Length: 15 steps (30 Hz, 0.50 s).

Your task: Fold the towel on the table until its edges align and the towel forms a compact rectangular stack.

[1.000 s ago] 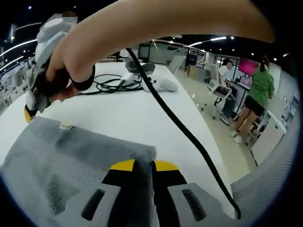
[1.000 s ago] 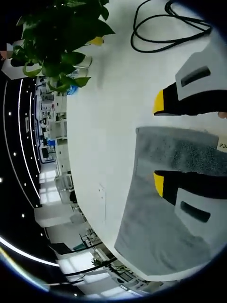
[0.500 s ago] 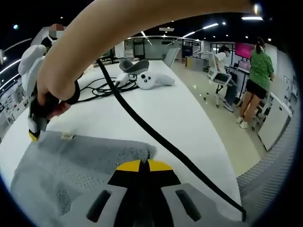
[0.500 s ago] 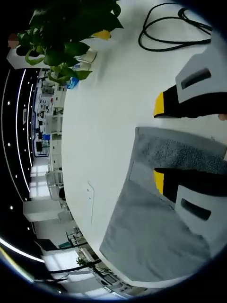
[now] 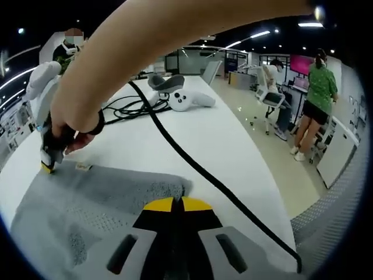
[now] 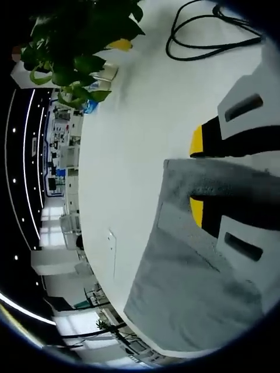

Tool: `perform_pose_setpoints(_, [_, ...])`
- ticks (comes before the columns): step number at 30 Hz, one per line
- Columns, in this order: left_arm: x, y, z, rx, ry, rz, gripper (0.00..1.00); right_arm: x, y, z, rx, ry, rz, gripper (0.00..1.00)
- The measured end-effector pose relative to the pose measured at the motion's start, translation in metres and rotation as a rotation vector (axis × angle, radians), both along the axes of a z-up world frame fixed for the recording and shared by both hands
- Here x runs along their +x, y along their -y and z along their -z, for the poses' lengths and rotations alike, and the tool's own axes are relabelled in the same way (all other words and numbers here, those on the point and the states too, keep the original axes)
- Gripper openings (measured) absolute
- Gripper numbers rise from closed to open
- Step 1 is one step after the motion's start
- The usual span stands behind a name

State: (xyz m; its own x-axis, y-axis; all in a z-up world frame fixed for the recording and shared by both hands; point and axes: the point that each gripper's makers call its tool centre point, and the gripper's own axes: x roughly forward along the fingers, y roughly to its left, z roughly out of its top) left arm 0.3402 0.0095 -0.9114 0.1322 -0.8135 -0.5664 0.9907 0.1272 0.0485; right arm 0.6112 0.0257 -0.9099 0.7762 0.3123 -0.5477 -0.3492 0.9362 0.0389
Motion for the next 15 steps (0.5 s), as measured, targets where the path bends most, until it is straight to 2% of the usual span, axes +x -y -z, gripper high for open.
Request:
perform_pose_setpoints(2, [-0.0001, 0.0, -0.0002, -0.002, -0.002, -0.002, 0.03, -0.0022, -0.0081, -0.0025, 0.016, 0.011, -0.025, 0.04])
perform_pose_setpoints(7, [0.0, -0.0001, -0.0003, -0.003, -0.013, -0.001, 0.03, -0.0024, -0.0092, -0.0044, -0.006, 0.002, -0.03, 0.03])
perform_pose_setpoints(15, [0.0002, -0.0001, 0.0001, -0.002, -0.013, 0.02, 0.03, -0.0029, -0.008, -0.0037, 0.037, 0.01, -0.018, 0.02])
